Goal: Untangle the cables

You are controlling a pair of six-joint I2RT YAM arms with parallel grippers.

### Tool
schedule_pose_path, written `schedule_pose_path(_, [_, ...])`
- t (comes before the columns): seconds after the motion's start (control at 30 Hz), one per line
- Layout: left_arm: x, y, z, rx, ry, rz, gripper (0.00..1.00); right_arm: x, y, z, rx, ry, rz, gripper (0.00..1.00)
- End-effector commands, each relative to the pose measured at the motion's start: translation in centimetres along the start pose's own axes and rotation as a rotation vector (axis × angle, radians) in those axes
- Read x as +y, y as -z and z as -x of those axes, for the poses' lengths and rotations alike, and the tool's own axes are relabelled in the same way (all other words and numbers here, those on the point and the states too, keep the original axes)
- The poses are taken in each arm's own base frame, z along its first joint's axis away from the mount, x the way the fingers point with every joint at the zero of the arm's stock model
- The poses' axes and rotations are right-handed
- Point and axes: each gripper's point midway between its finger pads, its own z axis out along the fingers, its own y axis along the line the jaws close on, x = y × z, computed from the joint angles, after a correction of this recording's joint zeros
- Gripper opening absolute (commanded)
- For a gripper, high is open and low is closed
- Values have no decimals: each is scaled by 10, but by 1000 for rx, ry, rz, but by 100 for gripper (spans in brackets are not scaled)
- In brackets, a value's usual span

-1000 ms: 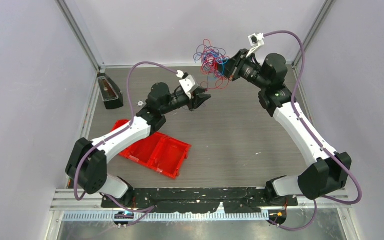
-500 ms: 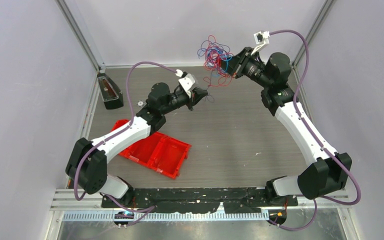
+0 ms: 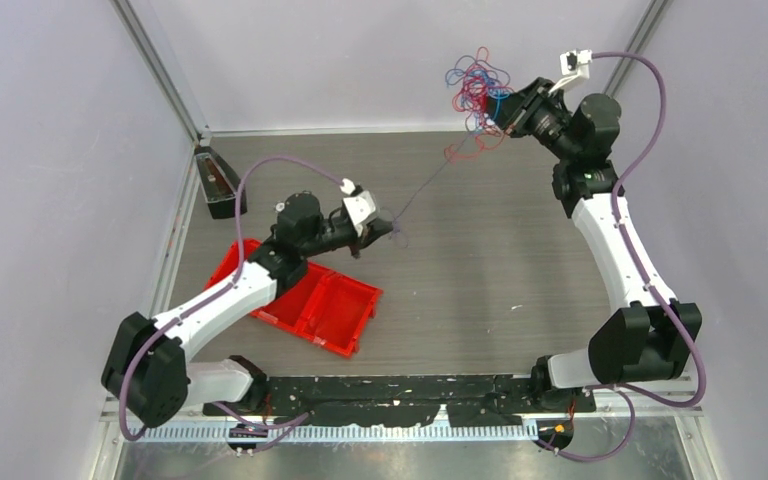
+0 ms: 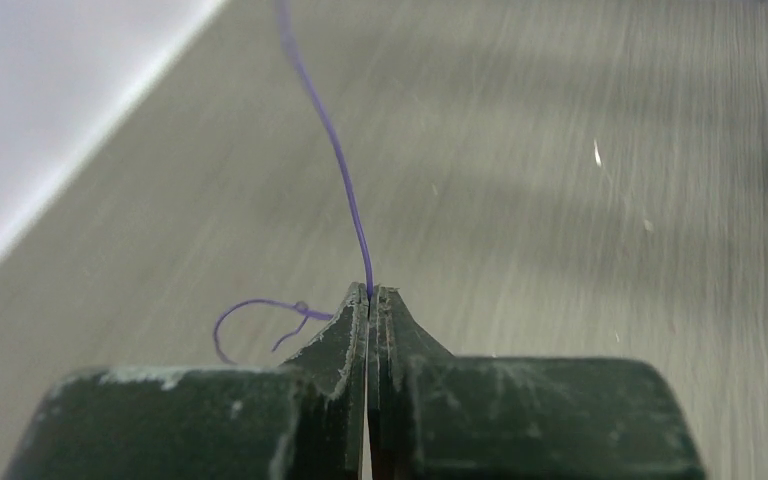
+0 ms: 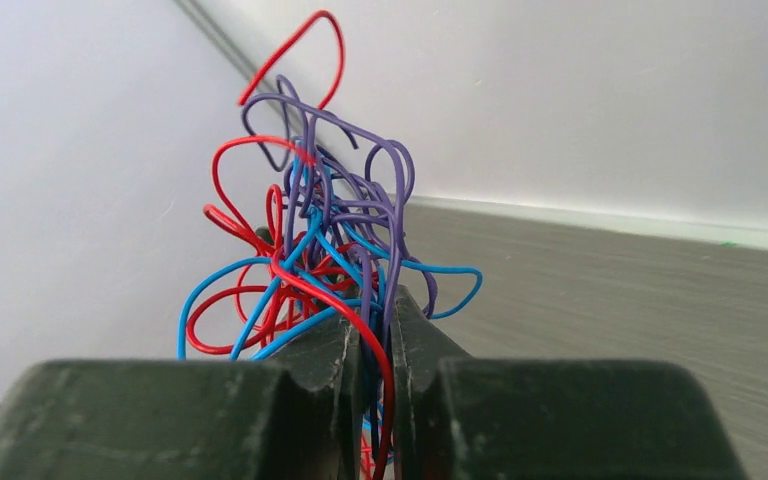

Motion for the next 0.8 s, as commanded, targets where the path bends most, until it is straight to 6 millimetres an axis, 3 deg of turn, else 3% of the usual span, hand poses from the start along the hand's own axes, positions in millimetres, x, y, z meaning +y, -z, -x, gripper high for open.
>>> schedule_pose_path(0.0, [-18, 23, -42, 119, -13, -50, 0, 11, 3, 51, -123, 90, 46, 17])
schedule_pose_path(0.1, [-14, 36, -47, 142, 6, -30, 0, 6, 4, 52, -122, 91, 35, 18])
schedule_pose_path(0.2, [1, 53, -41, 142, 5, 27, 0, -17, 12, 61, -131, 126, -14, 14])
schedule_pose_path(0.27, [9, 60, -26, 125, -7, 52, 0, -25, 13, 56, -108, 147, -36, 7])
schedule_pose_path(0.4, [12, 81, 13, 97, -1, 67, 0, -44, 19, 25, -16, 164, -75, 5])
schedule_pose_path(0.57, [12, 128, 41, 122, 67, 118, 0, -53, 27, -5, 55, 140, -77, 5])
schedule_pose_path(0.77, [4, 188, 37, 203, 127, 225, 0, -49, 34, -17, 82, 128, -64, 6])
